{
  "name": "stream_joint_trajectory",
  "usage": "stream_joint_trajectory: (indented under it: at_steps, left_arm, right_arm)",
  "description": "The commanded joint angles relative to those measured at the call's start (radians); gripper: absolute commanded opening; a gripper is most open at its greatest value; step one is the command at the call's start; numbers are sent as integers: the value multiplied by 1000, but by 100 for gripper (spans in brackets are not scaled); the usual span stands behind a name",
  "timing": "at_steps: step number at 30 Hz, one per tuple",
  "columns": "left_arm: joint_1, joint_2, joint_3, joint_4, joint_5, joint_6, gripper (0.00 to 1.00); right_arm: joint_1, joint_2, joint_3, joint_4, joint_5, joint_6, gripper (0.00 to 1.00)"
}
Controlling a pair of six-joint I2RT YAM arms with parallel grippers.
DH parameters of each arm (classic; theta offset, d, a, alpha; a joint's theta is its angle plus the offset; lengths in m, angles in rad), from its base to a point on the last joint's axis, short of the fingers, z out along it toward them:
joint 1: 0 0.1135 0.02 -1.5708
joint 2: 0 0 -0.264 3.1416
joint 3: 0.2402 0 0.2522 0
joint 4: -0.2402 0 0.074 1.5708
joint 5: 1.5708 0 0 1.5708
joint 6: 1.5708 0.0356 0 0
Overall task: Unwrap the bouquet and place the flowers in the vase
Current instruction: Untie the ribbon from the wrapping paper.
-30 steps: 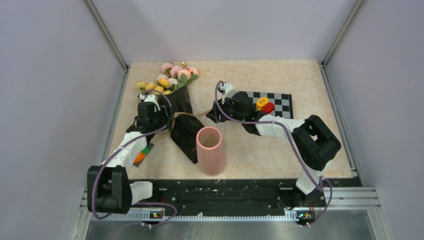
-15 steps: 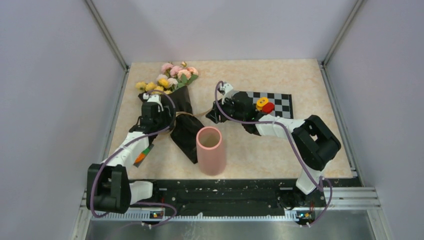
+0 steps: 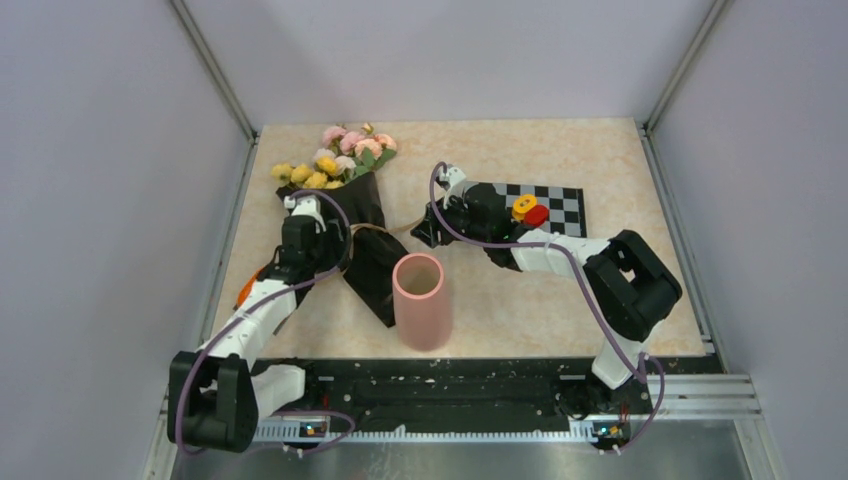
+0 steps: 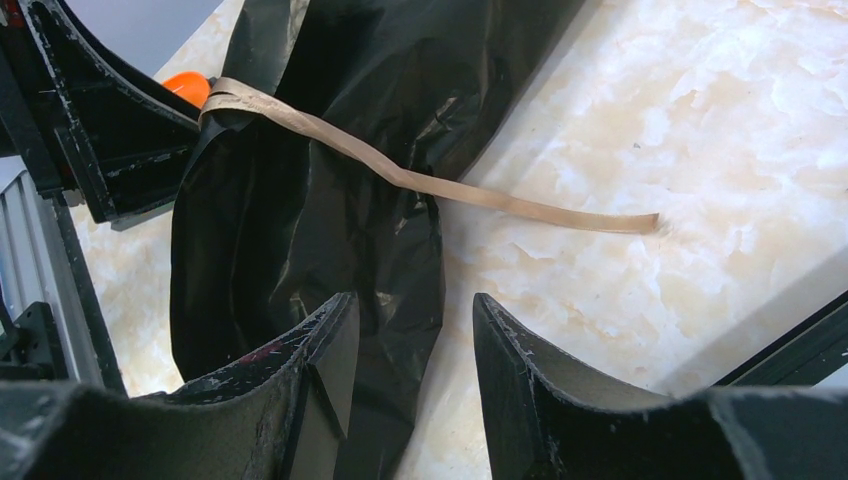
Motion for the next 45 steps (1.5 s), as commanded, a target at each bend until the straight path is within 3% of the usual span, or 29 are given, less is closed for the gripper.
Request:
stream_joint_trajectory:
  at_steps: [1, 12, 35, 45]
  left_arm:
    - [-5, -42, -27, 51, -28, -20, 70]
    - [-6, -99, -77, 70, -74, -104, 73]
    - [-6, 89, 68, 142, 6, 39, 63]
    - [-7, 85, 64, 181, 4, 50, 13]
  right_arm:
    - [-9, -25, 12, 23, -21, 4, 47]
    - [-8, -24, 6, 31, -35, 16, 48]
    - [-8, 1, 39, 18, -63, 15, 50]
    - [-8, 2, 60, -9, -71, -1, 51]
